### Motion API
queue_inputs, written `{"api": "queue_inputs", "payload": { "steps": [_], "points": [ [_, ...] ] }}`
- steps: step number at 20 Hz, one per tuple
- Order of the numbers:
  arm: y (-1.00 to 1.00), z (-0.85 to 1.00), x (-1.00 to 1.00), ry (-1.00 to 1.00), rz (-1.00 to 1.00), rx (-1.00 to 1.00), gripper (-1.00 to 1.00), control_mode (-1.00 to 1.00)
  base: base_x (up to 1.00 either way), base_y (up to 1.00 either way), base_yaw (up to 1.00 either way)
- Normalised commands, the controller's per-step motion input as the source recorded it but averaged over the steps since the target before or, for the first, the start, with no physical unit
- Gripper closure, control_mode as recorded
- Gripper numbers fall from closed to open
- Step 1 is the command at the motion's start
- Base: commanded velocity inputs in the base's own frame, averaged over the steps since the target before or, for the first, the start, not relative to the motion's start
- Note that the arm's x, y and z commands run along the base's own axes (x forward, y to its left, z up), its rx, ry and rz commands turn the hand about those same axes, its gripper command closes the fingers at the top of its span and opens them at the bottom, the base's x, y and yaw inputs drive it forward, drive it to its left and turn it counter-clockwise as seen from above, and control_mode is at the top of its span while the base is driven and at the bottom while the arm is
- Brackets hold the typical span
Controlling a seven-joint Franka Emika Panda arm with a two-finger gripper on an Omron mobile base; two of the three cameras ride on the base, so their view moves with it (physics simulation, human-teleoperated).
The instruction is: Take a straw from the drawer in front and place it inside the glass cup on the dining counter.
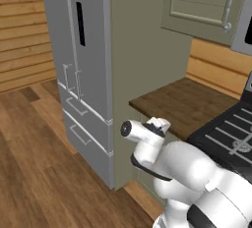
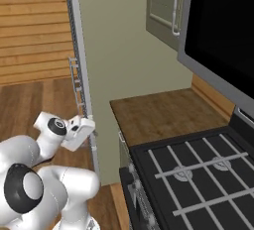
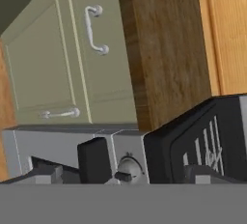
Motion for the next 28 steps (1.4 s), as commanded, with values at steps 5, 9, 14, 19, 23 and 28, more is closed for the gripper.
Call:
{"api": "queue_inputs", "payload": {
  "steps": [5, 9, 14, 19, 23, 28],
  "points": [
    [0.00, -0.44, 0.38, -0.04, 0.00, -0.03, -1.00, -1.00, 0.00, 0.00, 0.00],
    [-0.04, -0.37, 0.50, 0.00, 0.00, 0.00, -1.00, -1.00, 0.00, 0.00, 0.00],
    [-0.14, -0.39, 0.45, 0.00, 0.00, 0.00, -1.00, -1.00, 0.00, 0.00, 0.00],
    [-0.06, -0.28, 0.45, 0.00, 0.00, 0.00, -1.00, -1.00, 0.00, 0.00, 0.00],
    [0.00, -0.26, 0.38, 0.00, 0.00, 0.00, -1.00, -1.00, 0.00, 0.00, 0.00],
    [0.00, -0.13, 0.37, 0.00, 0.00, 0.00, -1.00, -1.00, 0.00, 0.00, 0.00]
  ]
}}
